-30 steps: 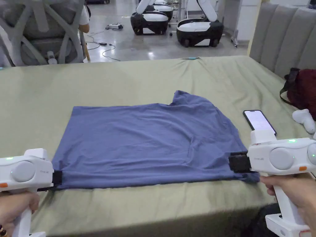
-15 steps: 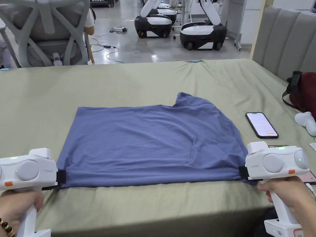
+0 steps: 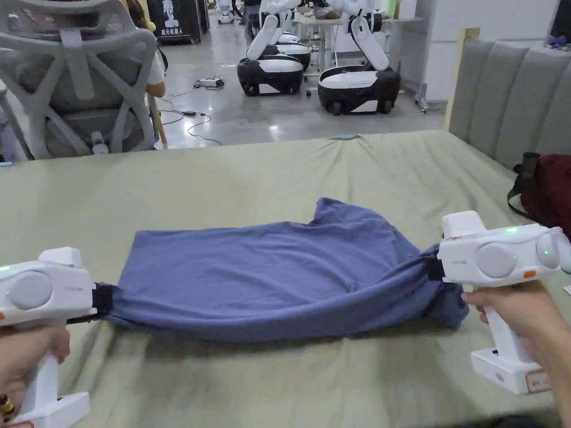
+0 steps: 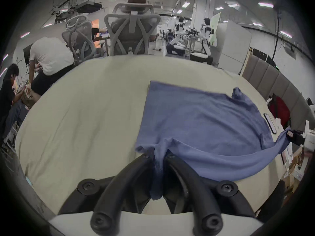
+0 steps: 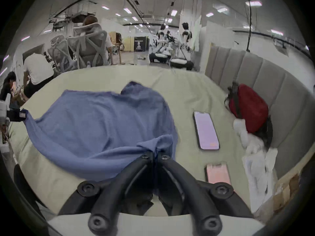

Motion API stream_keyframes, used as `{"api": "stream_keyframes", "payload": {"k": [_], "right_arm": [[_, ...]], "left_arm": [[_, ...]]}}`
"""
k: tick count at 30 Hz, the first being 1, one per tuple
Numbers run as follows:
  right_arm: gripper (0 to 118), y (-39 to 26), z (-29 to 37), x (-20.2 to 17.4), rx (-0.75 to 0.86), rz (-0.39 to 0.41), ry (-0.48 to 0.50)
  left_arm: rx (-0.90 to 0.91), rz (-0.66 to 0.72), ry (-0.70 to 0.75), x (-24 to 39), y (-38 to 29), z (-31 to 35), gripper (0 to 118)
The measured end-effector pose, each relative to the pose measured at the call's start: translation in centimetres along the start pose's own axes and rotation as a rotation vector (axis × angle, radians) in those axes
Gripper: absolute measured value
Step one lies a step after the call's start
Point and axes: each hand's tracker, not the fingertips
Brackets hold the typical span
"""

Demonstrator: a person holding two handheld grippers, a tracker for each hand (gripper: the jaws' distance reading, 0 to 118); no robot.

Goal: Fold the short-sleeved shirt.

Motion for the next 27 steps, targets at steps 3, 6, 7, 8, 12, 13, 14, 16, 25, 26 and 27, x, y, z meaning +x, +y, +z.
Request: {"api": "stream_keyframes", "payload": {"k": [3,6,7,8,12,13,14,16,25,26,27], "right_arm": [[3,3.3,-3.1,0.3,0.015,-0.012,0.009],[3,5.2,-7.4,0.6,-0.007,-0.01,0.006],[3,5.5,-9.1,0.7,-0.024,-0.012,-0.004],[3,5.5,-10.5,0.9,-0.042,-0.015,-0.01],[4,4.0,-16.1,1.4,-0.151,-0.061,-0.016],[4,3.4,-17.0,1.5,-0.168,-0.063,-0.019],[4,3.1,-17.6,1.4,-0.18,-0.064,-0.018],[4,2.3,-18.5,1.3,-0.188,-0.062,-0.011],[111,2.3,-14.8,0.8,-0.094,-0.117,-0.049],[109,2.5,-14.1,0.7,-0.063,-0.124,-0.037],[109,2.3,-13.3,0.4,-0.067,-0.129,-0.038]], "left_arm": [[0.024,0.002,0.005,0.5,3.4,-2.4,8],[0.029,-0.019,0.028,1.3,6.0,-5.7,8],[0.018,-0.03,0.034,1.4,6.4,-7.1,8],[-0.001,-0.031,0.041,1.6,6.8,-8.3,8],[-0.089,-0.035,0.054,1.8,6.4,-13.0,8],[-0.115,-0.039,0.069,1.8,6.1,-14.0,8],[-0.136,-0.035,0.083,1.7,5.8,-14.7,8],[-0.151,-0.013,0.076,1.3,5.1,-15.9,8],[-0.106,-0.011,0.08,0.7,3.3,-13.4,118],[-0.079,-0.021,0.078,0.6,3.0,-12.5,113],[-0.001,-0.026,0.062,0.6,2.8,-10.9,111]]}}
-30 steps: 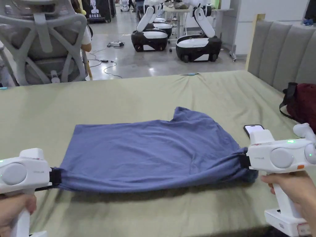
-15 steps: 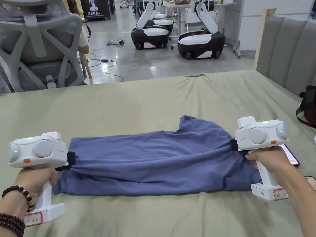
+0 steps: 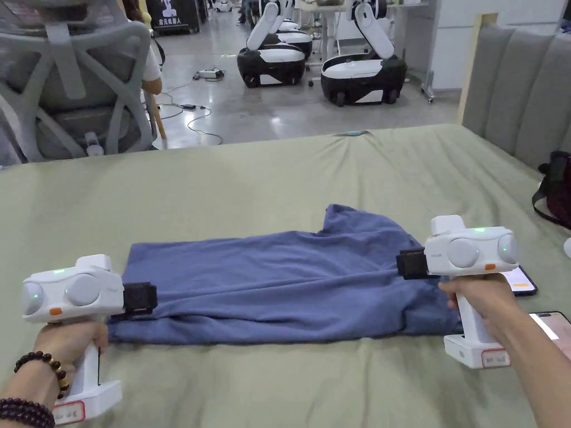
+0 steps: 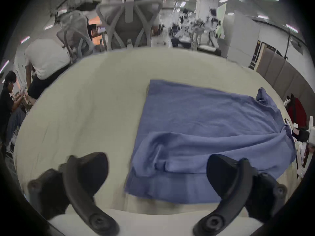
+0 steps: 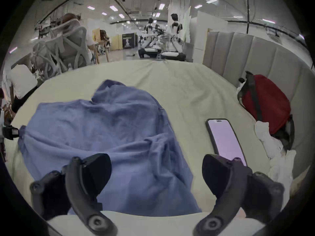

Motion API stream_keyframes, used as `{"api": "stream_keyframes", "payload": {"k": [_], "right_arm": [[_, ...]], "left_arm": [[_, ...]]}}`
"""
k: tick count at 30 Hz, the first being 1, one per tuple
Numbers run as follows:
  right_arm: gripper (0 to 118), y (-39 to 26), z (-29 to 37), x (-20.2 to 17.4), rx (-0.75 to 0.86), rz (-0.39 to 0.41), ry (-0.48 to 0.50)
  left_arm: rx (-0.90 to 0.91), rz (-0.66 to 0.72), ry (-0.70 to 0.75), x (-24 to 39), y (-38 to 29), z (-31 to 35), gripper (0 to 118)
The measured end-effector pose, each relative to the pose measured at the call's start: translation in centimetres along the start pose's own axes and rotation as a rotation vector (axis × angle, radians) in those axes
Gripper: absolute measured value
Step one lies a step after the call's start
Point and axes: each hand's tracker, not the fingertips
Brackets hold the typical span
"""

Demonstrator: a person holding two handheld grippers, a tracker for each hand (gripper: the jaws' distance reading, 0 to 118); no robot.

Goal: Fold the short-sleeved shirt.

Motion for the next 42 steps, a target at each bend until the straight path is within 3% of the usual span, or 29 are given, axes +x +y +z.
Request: {"api": "stream_keyframes", "payload": {"k": [3,6,7,9,12,13,14,22,23,24,25,26,27,29,38,39,40,41,42], "right_arm": [[99,-1.1,3.2,-1.0,-0.009,0.018,-0.016],[68,-3.1,6.3,-1.9,0.016,0.048,-0.004],[56,-3.8,7.2,-2.2,0.017,0.051,0.0],[43,-5.1,8.7,-2.6,0.02,0.051,0.009],[0,-6.9,10.6,-3.3,0.05,0.058,-0.002],[0,-7.2,11.2,-3.3,0.056,0.065,-0.017],[0,-7.4,11.7,-3.1,0.058,0.069,-0.01],[0,-7.8,14.0,-3.0,0.101,0.06,0.021],[0,-7.9,14.0,-3.0,0.104,0.056,0.027],[0,-7.9,14.0,-3.1,0.106,0.054,0.029],[0,-7.9,13.9,-3.1,0.106,0.056,0.029],[0,-7.8,13.4,-3.0,0.105,0.061,0.03],[0,-7.8,13.1,-3.1,0.102,0.066,0.033],[0,-7.7,12.6,-3.0,0.095,0.071,0.043],[0,-7.2,9.6,-2.1,0.049,0.056,0.031],[0,-7.2,9.3,-2.0,0.045,0.056,0.029],[0,-7.2,9.1,-2.0,0.041,0.056,0.028],[0,-7.1,8.8,-1.9,0.036,0.058,0.028],[0,-7.1,8.5,-1.8,0.032,0.056,0.028]], "left_arm": [[-0.001,-0.004,0.003,-0.3,-1.3,3.0,111],[0.007,-0.002,-0.018,-0.6,-3.5,5.9,107],[0.018,0.003,-0.031,-0.7,-4.4,6.8,98],[0.023,0.012,-0.043,-1.0,-5.7,8.0,74],[0.033,0.027,-0.047,-1.2,-7.2,9.5,30],[0.037,0.028,-0.051,-1.3,-7.6,10.0,8],[0.045,0.031,-0.054,-1.5,-7.8,10.3,0],[0.064,0.018,-0.047,-1.7,-6.7,10.4,1],[0.058,0.017,-0.048,-1.6,-6.4,9.6,17],[0.053,0.015,-0.053,-1.5,-6.0,8.7,46],[0.049,0.013,-0.055,-1.6,-5.7,8.0,90],[0.039,0.006,-0.047,-1.6,-5.4,6.9,116],[0.022,-0.001,-0.024,-1.6,-5.2,5.8,118],[0.03,-0.019,0.0,-1.6,-4.6,3.9,109],[-0.067,-0.018,0.005,-1.6,-2.7,-2.1,107],[-0.079,-0.021,0.002,-1.5,-2.7,-2.6,101],[-0.093,-0.028,0.01,-1.2,-2.9,-2.7,84],[-0.1,-0.033,0.016,-1.1,-3.1,-3.0,74],[-0.092,-0.028,0.015,-0.9,-3.3,-2.9,73]]}}
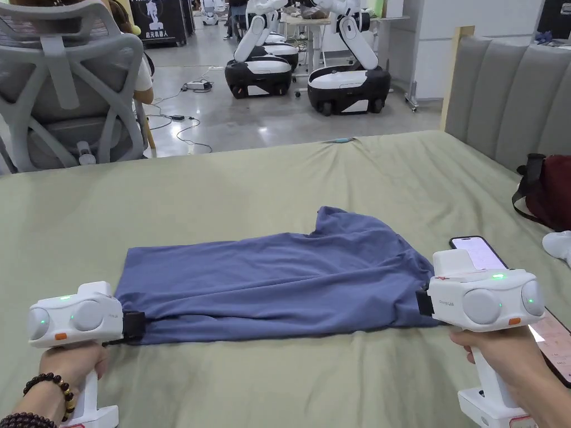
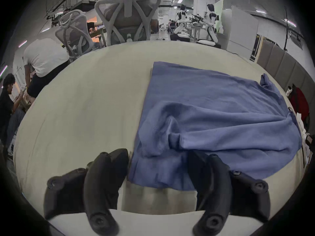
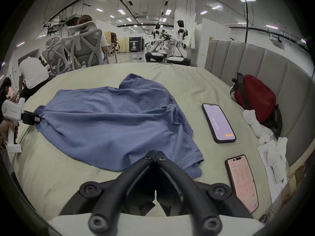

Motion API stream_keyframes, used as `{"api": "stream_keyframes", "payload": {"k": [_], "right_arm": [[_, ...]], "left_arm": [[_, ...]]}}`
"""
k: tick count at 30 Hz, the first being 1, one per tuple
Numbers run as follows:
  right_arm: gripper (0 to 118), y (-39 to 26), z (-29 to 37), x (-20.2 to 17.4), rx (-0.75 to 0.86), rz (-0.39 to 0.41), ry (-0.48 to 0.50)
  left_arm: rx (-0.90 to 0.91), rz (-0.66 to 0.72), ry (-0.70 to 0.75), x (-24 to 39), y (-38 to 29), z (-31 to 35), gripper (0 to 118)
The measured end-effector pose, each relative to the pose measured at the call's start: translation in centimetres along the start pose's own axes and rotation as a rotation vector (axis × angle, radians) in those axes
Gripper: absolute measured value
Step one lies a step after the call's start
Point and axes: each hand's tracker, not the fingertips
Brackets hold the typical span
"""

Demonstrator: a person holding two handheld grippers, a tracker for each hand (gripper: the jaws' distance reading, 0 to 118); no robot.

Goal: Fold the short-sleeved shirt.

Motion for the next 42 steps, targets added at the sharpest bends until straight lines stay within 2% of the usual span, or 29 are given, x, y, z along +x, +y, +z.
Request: {"api": "stream_keyframes", "payload": {"k": [1,2,3,4,5,6,7,10,12,13,14,15,16,17,18,19,20,21,22,26,35,42], "right_arm": [[6,0.1,-0.3,0.1,-0.004,-0.002,-0.001],[24,0.2,-0.6,0.2,-0.011,-0.005,-0.006],[56,0.3,-1.1,0.2,-0.015,-0.006,-0.006],[102,0.3,-1.6,0.2,-0.021,-0.006,-0.011],[118,0.3,-2.2,0.3,-0.028,-0.006,-0.021],[113,0.3,-2.6,0.3,-0.024,-0.011,-0.033],[103,0.5,-2.8,0.5,-0.012,-0.009,-0.027],[102,1.2,-4.6,0.8,-0.056,-0.026,-0.043],[92,1.0,-6.1,0.8,-0.113,-0.022,-0.049],[75,0.9,-6.7,0.8,-0.159,-0.019,-0.043],[64,0.8,-7.4,0.7,-0.211,-0.017,-0.026],[60,0.5,-7.8,0.6,-0.233,-0.031,-0.003],[42,0.4,-7.7,0.2,-0.19,-0.031,-0.013],[14,0.6,-7.2,-0.2,-0.183,-0.021,-0.028],[10,0.9,-6.8,-0.5,-0.173,-0.006,0.012],[10,1.0,-6.7,-0.7,-0.159,-0.015,0.059],[10,0.9,-6.5,-1.2,-0.176,-0.007,0.013],[10,0.9,-6.5,-1.6,-0.175,0.054,-0.019],[10,0.8,-6.4,-1.7,-0.165,0.057,-0.018],[10,0.3,-4.3,-1.3,-0.157,0.009,-0.005],[10,-2.2,0.9,-0.9,-0.145,0.039,0.023],[11,-3.3,1.3,-0.8,-0.178,0.039,0.034]], "left_arm": [[0.006,0.009,0.009,0.1,0.2,0.2,66],[0.004,0.011,0.006,0.2,0.3,0.4,57],[0.003,0.009,0.011,0.3,0.5,0.6,44],[0.004,0.006,0.007,0.3,0.7,0.8,17],[0.016,0.024,-0.056,0.1,0.9,1.0,9],[0.021,0.044,-0.075,0.0,1.0,1.1,9],[0.015,0.03,-0.046,0.2,1.0,1.2,9],[0.019,-0.008,-0.031,0.6,0.8,1.2,9],[0.022,-0.004,-0.031,0.5,0.7,1.2,9],[0.022,0.001,-0.034,0.5,0.7,1.2,9],[0.024,0.004,-0.036,0.4,0.5,1.4,9],[0.025,0.002,-0.04,0.4,0.4,1.5,9],[0.027,-0.004,-0.043,0.4,0.3,1.6,9],[0.032,-0.009,-0.043,0.4,0.1,1.9,9],[0.034,-0.01,-0.046,0.3,-0.2,2.2,9],[0.034,-0.009,-0.05,0.3,-0.3,2.3,9],[0.034,-0.007,-0.051,0.3,-0.4,2.6,9],[0.034,-0.007,-0.052,0.2,-0.5,2.9,9],[0.036,-0.004,-0.055,0.1,-0.8,3.4,9],[0.05,0.007,-0.076,-0.4,-2.0,6.2,9],[0.045,0.051,-0.094,-1.7,-7.1,11.3,9],[0.013,0.05,-0.084,-1.3,-8.8,11.0,9]]}}
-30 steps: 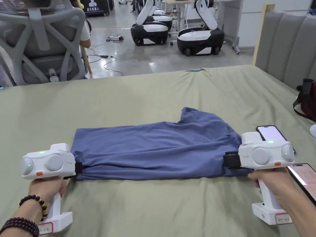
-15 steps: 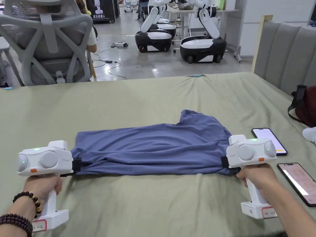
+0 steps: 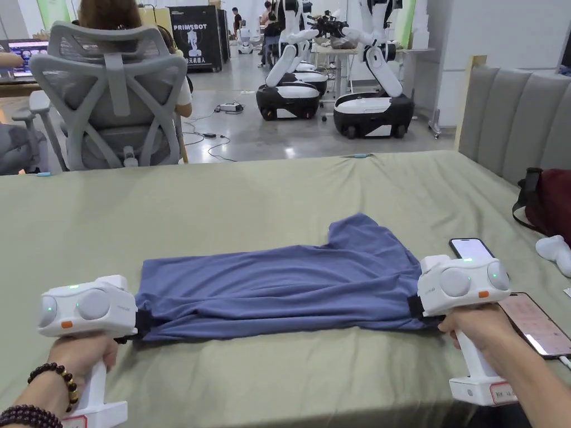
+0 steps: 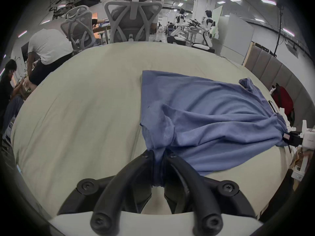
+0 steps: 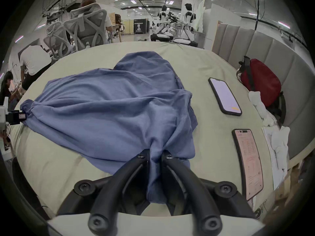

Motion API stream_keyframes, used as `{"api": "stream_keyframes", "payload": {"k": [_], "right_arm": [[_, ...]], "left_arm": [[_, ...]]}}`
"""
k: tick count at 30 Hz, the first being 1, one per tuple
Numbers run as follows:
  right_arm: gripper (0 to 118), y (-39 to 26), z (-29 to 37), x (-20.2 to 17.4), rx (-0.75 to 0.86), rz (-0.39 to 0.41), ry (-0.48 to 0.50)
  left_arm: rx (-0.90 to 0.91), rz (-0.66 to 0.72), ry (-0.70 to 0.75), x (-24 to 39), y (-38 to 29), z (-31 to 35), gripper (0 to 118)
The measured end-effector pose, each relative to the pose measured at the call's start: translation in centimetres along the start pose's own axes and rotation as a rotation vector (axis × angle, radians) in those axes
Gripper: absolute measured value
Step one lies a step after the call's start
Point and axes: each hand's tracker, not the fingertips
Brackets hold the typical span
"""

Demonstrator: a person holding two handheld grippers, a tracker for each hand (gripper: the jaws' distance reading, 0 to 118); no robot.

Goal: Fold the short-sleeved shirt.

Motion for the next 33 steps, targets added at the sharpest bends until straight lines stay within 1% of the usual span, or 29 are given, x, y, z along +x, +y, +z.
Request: {"api": "stream_keyframes", "payload": {"k": [1,2,3,4,5,6,7,8,9,10,11,12,13,14,15,16,17,20,23,27,28,29,30,31,32,33], "right_arm": [[13,-0.1,-0.2,0.0,-0.005,-0.002,0.0],[18,-0.1,-0.5,0.0,-0.009,-0.002,-0.001],[31,-0.2,-0.7,-0.1,-0.011,0.006,-0.005],[65,-0.3,-0.7,-0.3,-0.011,0.02,-0.021],[94,-0.3,-0.6,-0.3,-0.001,0.04,-0.063],[116,-0.3,-0.4,-0.3,0.014,0.041,-0.084],[118,-0.3,-0.1,-0.2,0.026,0.025,-0.09],[118,-0.2,0.5,-0.1,0.061,0.007,-0.089],[116,-0.1,1.3,0.1,0.108,-0.014,-0.076],[113,0.1,1.7,0.5,0.119,-0.027,-0.072],[106,0.3,2.3,0.6,0.122,-0.037,-0.075],[94,0.5,2.9,0.7,0.14,-0.043,-0.064],[63,0.6,3.3,0.7,0.159,-0.045,-0.052],[29,1.1,3.5,1.0,0.167,-0.04,-0.039],[2,1.3,3.7,0.9,0.167,-0.04,-0.036],[0,1.4,4.0,0.6,0.176,-0.049,-0.043],[0,1.6,4.3,0.5,0.193,-0.049,-0.042],[0,2.3,4.5,0.0,0.206,-0.044,-0.033],[0,3.0,4.8,-0.5,0.205,-0.034,-0.016],[0,3.9,4.5,-1.2,0.216,-0.008,0.004],[0,4.2,4.1,-1.4,0.217,-0.003,0.004],[0,4.6,3.5,-1.5,0.215,0.004,0.008],[0,4.9,2.9,-1.5,0.211,0.008,0.014],[0,5.2,2.3,-1.6,0.207,0.01,0.021],[0,5.5,1.7,-1.8,0.203,0.012,0.027],[0,5.7,1.1,-1.9,0.199,0.016,0.033]], "left_arm": [[0.002,0.002,0.001,0.1,-0.1,-0.1,10],[-0.001,0.0,0.004,0.1,-0.1,-0.3,13],[-0.003,-0.006,0.006,0.1,-0.2,-0.6,25],[-0.005,-0.014,0.009,0.0,-0.2,-0.7,58],[-0.012,-0.035,0.027,0.1,-0.2,-0.8,88],[-0.017,-0.05,0.053,0.1,-0.2,-0.9,117],[-0.016,-0.059,0.075,0.0,-0.3,-1.0,113],[0.001,-0.069,0.089,-0.3,-0.3,-1.0,111],[0.06,-0.071,0.094,-0.4,-0.1,-0.5,110],[0.055,-0.061,0.078,-0.5,0.0,-0.3,109],[0.05,-0.044,0.074,-0.7,0.3,-0.1,110],[0.038,-0.023,0.065,-0.9,0.5,0.3,107],[0.034,-0.007,0.049,-0.9,0.8,0.6,89],[0.043,0.001,0.033,-1.0,1.0,0.9,63],[0.062,0.005,0.025,-0.9,1.1,1.1,25],[0.076,0.005,0.02,-0.8,1.3,1.4,6],[0.1,0.014,0.033,-0.6,1.4,1.7,5],[0.113,0.027,-0.003,0.0,2.5,1.9,5],[0.125,0.014,-0.008,0.6,4.3,1.5,5],[0.127,-0.002,0.002,0.7,8.0,-0.8,5],[0.129,-0.005,0.007,0.4,9.1,-1.8,10],[0.13,-0.007,0.012,0.3,10.3,-2.9,23],[0.13,-0.012,0.019,0.2,11.4,-3.9,51],[0.13,-0.019,0.036,0.2,12.5,-5.1,98],[0.125,-0.031,0.047,0.1,13.3,-6.1,118],[0.11,-0.045,0.066,0.1,14.1,-7.5,110]]}}
